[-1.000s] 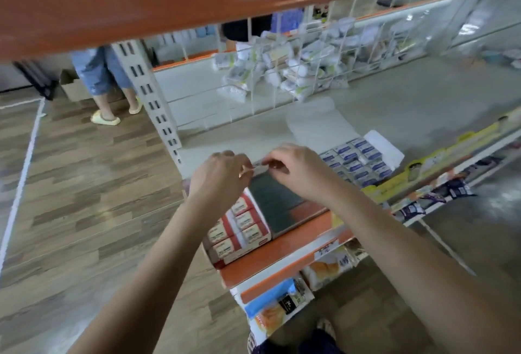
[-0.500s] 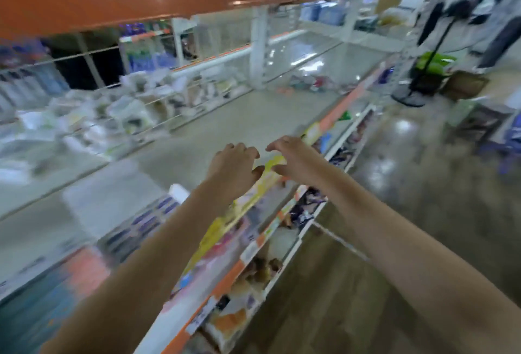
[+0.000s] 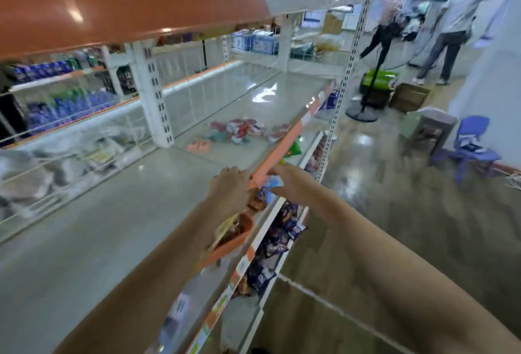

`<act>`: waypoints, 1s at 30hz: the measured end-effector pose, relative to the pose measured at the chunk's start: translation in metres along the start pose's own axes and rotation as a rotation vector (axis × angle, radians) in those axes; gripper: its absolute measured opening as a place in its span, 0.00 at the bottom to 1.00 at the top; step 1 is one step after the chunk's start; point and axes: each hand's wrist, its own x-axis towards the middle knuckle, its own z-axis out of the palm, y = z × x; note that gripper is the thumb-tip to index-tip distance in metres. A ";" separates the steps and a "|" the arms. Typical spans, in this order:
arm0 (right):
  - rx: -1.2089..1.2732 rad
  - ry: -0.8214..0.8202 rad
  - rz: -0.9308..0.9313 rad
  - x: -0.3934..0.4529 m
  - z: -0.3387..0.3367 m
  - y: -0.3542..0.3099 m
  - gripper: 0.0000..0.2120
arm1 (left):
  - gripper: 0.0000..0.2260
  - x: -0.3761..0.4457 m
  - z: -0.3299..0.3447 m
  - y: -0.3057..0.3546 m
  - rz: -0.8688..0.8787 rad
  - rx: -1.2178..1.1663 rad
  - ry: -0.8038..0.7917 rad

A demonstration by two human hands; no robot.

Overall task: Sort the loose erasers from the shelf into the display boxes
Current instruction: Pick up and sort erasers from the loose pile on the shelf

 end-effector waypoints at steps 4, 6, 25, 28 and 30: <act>0.015 -0.022 0.044 0.077 -0.020 0.037 0.23 | 0.18 0.086 -0.004 -0.005 -0.037 -0.067 0.040; 0.023 -0.014 0.046 0.112 -0.025 0.051 0.23 | 0.17 0.120 -0.007 -0.011 -0.061 -0.096 0.051; 0.162 -0.019 -0.444 0.281 -0.011 0.130 0.18 | 0.09 0.237 0.017 -0.037 -0.504 -0.190 0.335; 0.204 -0.050 -0.503 0.278 -0.019 0.133 0.16 | 0.09 0.235 0.014 -0.028 -0.587 -0.215 0.378; 0.263 -0.072 -0.526 0.276 -0.025 0.134 0.16 | 0.11 0.234 0.011 -0.023 -0.653 -0.244 0.402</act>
